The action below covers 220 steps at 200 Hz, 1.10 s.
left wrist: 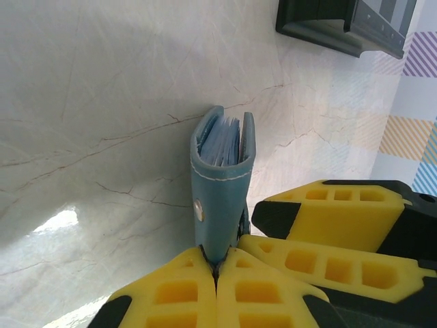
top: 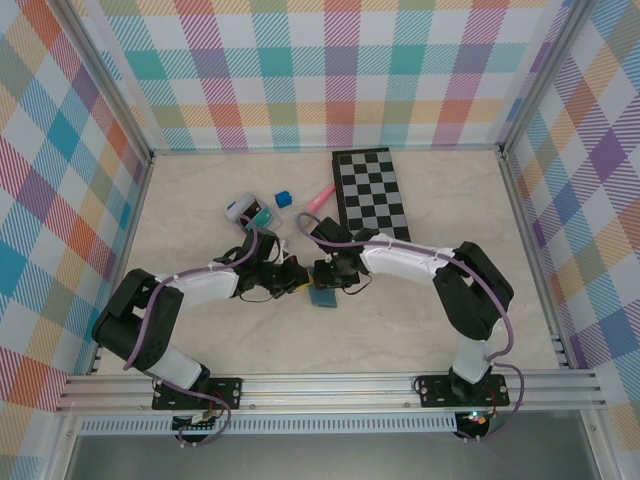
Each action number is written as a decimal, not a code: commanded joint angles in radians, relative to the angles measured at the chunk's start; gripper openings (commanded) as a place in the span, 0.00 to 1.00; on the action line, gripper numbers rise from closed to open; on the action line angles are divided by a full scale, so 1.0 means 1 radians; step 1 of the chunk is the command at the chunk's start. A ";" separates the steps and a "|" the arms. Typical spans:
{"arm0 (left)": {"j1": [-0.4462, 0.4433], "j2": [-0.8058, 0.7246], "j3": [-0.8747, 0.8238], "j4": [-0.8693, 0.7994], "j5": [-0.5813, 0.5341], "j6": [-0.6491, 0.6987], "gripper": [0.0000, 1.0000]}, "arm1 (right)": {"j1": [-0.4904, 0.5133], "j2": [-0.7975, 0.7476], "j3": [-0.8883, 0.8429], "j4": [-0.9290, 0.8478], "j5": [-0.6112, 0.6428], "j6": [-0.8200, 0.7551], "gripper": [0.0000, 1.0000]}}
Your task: Take the credit cards out of the card holder
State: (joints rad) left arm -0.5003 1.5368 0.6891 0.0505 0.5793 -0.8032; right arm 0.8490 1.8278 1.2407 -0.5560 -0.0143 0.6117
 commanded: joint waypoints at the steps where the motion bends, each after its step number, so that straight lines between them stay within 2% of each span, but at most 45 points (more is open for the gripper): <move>1: 0.007 0.005 0.030 -0.001 0.021 0.010 0.00 | 0.006 0.030 0.031 -0.042 0.019 -0.009 0.35; 33: 0.007 0.004 0.030 -0.009 0.017 0.010 0.00 | 0.006 0.042 0.048 -0.078 0.074 0.014 0.36; 100: 0.007 0.023 0.049 -0.109 -0.050 0.038 0.00 | -0.011 0.008 0.000 -0.115 0.193 0.105 0.30; 189: 0.006 0.031 0.053 -0.125 -0.064 0.036 0.00 | -0.048 -0.032 -0.022 -0.121 0.189 0.150 0.29; 220: 0.005 0.031 0.066 -0.150 -0.068 0.040 0.00 | -0.048 -0.040 -0.027 -0.043 0.079 0.082 0.30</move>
State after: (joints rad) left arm -0.5003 1.5627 0.7250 -0.0292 0.5297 -0.7879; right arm 0.7937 1.8244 1.2171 -0.6418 0.1452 0.7403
